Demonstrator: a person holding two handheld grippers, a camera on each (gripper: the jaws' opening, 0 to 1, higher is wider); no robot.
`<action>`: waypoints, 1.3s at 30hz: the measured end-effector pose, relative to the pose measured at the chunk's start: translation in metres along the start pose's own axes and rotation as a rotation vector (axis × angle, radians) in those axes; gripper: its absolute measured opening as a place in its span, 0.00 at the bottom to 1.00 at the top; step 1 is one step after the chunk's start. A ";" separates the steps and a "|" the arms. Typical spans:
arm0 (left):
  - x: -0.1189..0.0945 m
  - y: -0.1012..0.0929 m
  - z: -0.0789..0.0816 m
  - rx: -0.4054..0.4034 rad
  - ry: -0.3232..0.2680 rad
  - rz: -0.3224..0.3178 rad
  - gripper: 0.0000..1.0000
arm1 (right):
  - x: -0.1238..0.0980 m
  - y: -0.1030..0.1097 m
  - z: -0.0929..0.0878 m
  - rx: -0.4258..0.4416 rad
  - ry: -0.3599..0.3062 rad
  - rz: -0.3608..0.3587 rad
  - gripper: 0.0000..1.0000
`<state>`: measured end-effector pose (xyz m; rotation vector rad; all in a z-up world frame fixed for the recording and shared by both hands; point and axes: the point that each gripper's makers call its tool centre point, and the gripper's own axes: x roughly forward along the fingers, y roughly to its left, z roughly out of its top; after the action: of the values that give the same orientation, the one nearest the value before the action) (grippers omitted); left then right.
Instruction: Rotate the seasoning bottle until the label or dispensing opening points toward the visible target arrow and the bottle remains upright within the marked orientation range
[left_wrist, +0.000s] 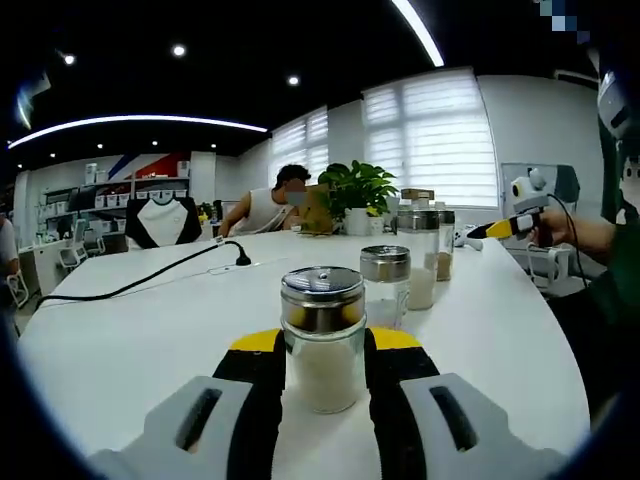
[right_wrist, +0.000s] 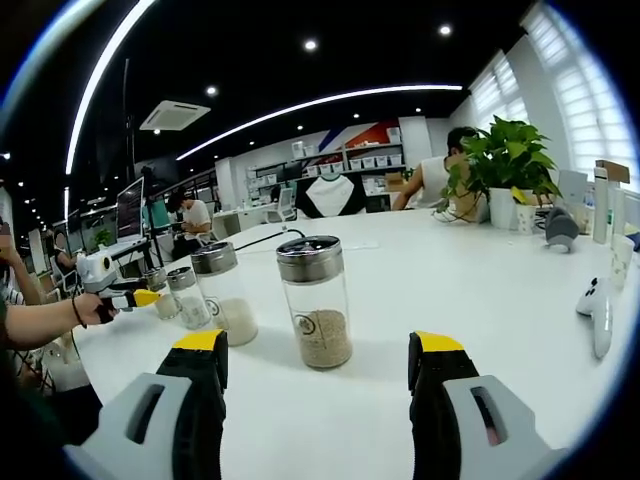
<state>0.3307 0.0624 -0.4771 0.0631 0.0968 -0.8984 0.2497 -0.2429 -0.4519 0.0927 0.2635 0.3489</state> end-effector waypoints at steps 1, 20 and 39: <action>0.000 0.000 0.000 -0.002 -0.003 0.000 0.32 | 0.000 0.000 0.000 0.001 -0.002 0.000 0.75; -0.013 0.004 0.003 0.003 0.021 0.139 0.53 | 0.004 0.003 -0.001 -0.002 0.015 0.017 0.75; -0.028 -0.011 0.008 -0.105 -0.003 0.459 0.52 | 0.003 0.001 -0.007 0.017 0.023 0.012 0.74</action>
<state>0.3055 0.0769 -0.4660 -0.0145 0.1211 -0.4342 0.2499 -0.2404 -0.4593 0.1069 0.2886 0.3599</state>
